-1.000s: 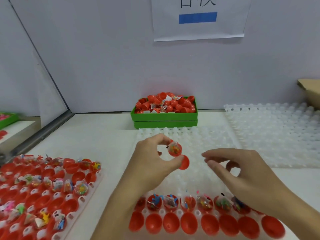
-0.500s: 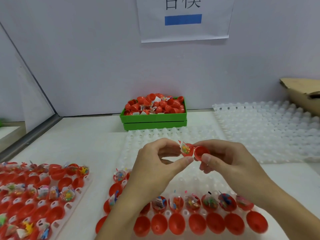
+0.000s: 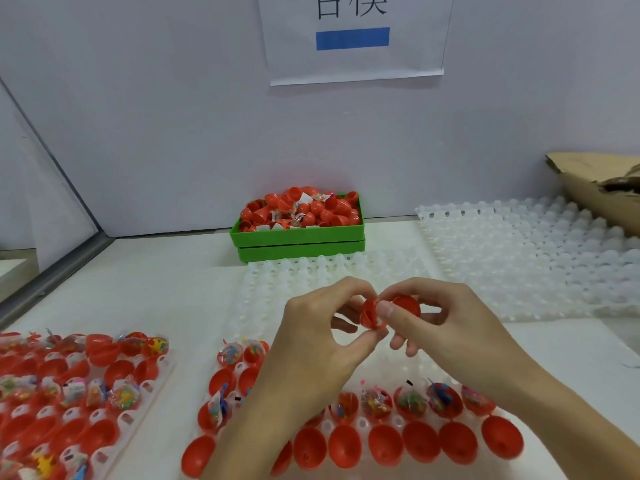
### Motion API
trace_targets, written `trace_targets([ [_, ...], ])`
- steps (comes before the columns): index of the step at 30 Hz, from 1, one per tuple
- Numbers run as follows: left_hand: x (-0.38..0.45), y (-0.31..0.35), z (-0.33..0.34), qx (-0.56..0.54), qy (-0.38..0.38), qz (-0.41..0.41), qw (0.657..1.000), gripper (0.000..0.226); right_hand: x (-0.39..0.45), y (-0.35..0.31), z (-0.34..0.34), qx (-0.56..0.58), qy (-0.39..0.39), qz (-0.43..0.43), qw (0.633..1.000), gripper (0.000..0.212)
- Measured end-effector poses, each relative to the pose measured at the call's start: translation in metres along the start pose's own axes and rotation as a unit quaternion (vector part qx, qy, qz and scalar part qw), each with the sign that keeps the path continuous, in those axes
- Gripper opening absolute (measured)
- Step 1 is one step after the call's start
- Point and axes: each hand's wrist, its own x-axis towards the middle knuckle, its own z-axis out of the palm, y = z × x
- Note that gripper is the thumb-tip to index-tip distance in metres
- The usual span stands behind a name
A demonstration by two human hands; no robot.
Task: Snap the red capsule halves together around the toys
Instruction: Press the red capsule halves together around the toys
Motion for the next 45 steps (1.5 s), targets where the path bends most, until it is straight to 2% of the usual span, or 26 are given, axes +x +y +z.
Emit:
trace_targets([
  [7,-0.001,-0.001,0.0,-0.032,-0.018,-0.008,0.999,0.035,0.0,0.0,-0.005,0.014,0.0,0.006,1.0,0.005],
  [16,-0.001,0.0,0.001,-0.046,-0.023,0.004,0.999,0.026,0.001,0.0,-0.007,0.014,-0.008,0.007,1.0,0.013],
  [21,-0.001,-0.001,0.002,-0.043,0.001,-0.022,0.999,0.036,0.001,0.002,-0.009,0.027,-0.025,0.002,0.999,0.01],
  [24,0.0,-0.003,0.002,-0.03,0.025,-0.04,0.998,0.033,0.001,0.003,-0.014,0.028,-0.05,0.005,0.998,0.016],
  [27,0.001,-0.004,0.002,-0.013,0.025,-0.029,0.999,0.024,0.002,0.003,-0.015,0.003,-0.045,-0.007,0.999,0.025],
  [33,0.0,-0.003,0.003,-0.009,0.036,-0.005,0.999,0.027,0.002,0.003,-0.012,-0.018,-0.024,-0.035,0.999,0.029],
  [37,-0.001,-0.001,0.005,-0.017,0.039,0.011,0.999,0.026,0.002,0.002,-0.012,0.002,-0.025,-0.054,0.998,0.036],
  [42,-0.002,-0.002,0.006,-0.013,0.04,0.016,0.999,0.027,0.002,0.002,-0.01,0.046,-0.027,-0.08,0.995,0.028],
  [45,-0.002,-0.003,0.007,-0.004,0.037,0.028,0.999,0.03,0.003,0.005,-0.01,0.055,-0.017,-0.091,0.994,0.036],
])
